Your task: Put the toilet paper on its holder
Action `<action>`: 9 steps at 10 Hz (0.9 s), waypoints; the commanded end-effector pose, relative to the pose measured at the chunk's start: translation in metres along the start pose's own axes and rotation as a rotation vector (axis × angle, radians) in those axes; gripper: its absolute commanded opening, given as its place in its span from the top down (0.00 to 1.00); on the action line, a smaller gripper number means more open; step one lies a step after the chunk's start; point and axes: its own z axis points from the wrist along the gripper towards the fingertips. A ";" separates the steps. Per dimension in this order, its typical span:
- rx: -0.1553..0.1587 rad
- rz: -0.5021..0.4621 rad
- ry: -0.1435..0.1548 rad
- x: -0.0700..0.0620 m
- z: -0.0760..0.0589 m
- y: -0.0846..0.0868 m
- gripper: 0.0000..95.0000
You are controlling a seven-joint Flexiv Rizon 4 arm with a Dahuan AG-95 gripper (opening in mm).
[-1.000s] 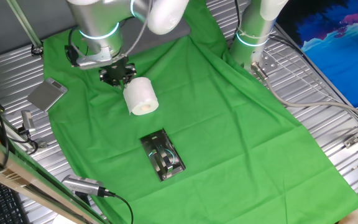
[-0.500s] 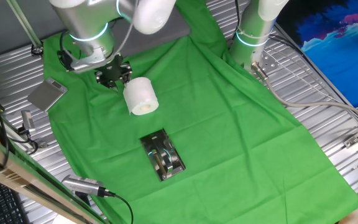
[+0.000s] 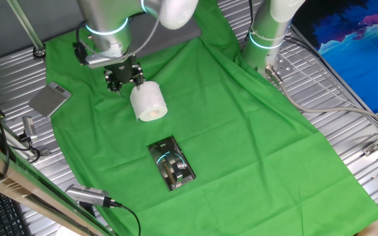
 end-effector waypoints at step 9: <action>-0.149 -0.005 0.005 -0.011 0.038 0.026 0.00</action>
